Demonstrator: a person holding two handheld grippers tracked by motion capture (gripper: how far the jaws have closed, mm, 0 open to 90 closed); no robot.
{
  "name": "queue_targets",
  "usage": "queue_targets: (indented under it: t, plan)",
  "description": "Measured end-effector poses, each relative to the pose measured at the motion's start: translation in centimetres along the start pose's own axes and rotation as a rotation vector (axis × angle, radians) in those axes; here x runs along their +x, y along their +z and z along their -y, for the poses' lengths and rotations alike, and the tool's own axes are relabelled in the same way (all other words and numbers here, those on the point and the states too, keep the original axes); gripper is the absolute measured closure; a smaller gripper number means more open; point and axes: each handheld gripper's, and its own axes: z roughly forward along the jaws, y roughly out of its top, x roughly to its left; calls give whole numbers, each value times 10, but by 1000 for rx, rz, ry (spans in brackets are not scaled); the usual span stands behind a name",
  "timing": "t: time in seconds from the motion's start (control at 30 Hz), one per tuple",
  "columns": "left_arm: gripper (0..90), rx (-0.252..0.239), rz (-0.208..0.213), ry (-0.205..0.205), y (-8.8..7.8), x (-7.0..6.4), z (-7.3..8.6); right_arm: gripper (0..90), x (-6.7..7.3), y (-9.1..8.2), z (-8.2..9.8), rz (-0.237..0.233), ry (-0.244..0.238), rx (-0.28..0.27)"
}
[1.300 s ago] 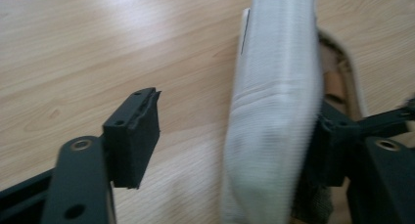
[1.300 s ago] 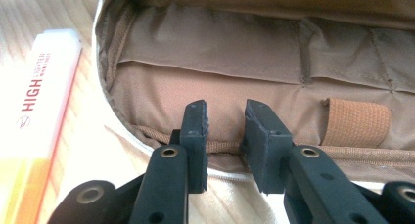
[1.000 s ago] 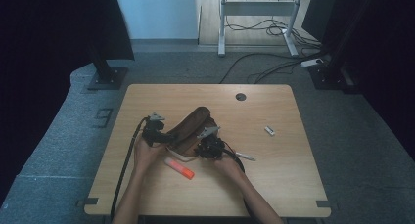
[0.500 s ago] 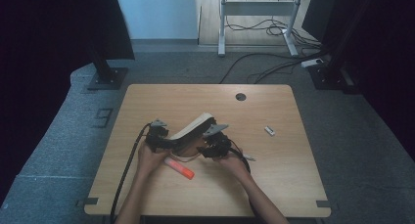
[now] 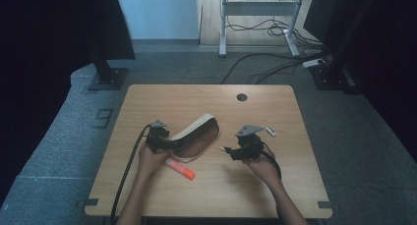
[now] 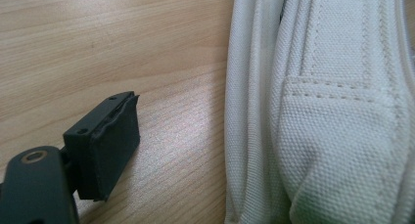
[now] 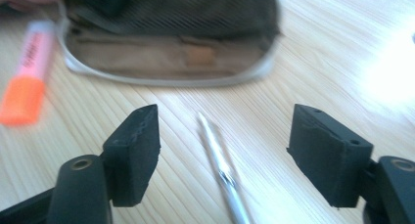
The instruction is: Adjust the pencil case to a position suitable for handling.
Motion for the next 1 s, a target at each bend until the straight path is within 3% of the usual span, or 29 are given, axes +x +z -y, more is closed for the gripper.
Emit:
queue_targets:
  t: [0.17, 0.57, 0.83, 1.0]
  plan:
    - [141, -3, 1, -2, 0, 0, 1, 155, -21, -16, 29, 60, 58, 13]
    - [142, -10, 3, -8, 0, 0, 2, 141, -56, -36, 83, 188, 160, 32]
    - [142, -14, 3, -11, 0, 0, 2, 141, -68, -37, 105, 219, 194, 51]
    - [142, -15, 3, -11, 0, 0, 2, 141, -73, -37, 108, 224, 205, 52]
